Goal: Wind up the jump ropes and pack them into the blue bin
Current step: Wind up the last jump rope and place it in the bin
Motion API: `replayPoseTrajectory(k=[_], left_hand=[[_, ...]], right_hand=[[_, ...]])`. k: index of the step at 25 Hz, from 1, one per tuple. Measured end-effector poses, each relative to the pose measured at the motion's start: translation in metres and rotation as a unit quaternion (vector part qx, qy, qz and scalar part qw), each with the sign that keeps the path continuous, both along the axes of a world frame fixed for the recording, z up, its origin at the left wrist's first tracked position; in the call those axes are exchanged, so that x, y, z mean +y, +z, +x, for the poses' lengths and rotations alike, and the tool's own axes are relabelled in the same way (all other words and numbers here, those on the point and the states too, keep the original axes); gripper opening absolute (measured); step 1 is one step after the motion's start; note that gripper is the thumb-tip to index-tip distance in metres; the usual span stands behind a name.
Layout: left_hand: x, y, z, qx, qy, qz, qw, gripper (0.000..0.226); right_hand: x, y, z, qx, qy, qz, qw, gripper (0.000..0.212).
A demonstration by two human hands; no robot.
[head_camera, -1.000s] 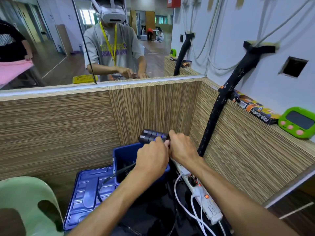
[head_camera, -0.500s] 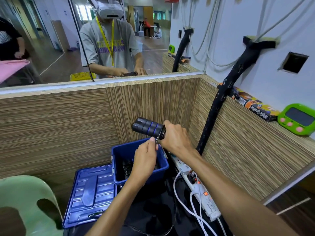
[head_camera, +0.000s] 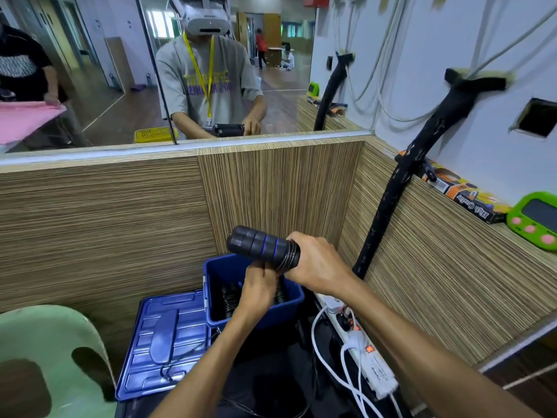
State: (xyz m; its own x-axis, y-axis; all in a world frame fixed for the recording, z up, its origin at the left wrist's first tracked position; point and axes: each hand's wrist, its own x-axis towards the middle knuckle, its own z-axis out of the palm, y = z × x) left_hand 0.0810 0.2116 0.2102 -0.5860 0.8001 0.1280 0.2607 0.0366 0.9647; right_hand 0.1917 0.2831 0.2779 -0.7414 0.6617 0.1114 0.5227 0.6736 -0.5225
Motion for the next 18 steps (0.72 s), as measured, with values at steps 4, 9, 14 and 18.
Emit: replayPoseTrajectory(k=[4, 9, 14, 18], left_hand=[[-0.022, -0.021, -0.033, 0.062, -0.111, -0.143, 0.981, 0.087], [-0.010, 0.038, -0.054, 0.560, -0.128, -0.271, 0.772, 0.060], [0.009, 0.091, -0.046, 0.700, -0.174, -0.153, 0.676, 0.068], [0.004, 0.099, -0.007, 0.683, -0.086, -0.161, 0.708, 0.059]], right_hand=[[-0.016, 0.012, 0.013, -0.013, 0.118, -0.013, 0.993, 0.058], [-0.047, 0.012, 0.026, -0.060, 0.133, 0.034, 0.989, 0.062], [-0.048, -0.009, 0.019, -0.138, 0.109, 0.076, 0.981, 0.067], [-0.023, -0.024, 0.009, -0.160, 0.012, 0.103, 0.982, 0.066]])
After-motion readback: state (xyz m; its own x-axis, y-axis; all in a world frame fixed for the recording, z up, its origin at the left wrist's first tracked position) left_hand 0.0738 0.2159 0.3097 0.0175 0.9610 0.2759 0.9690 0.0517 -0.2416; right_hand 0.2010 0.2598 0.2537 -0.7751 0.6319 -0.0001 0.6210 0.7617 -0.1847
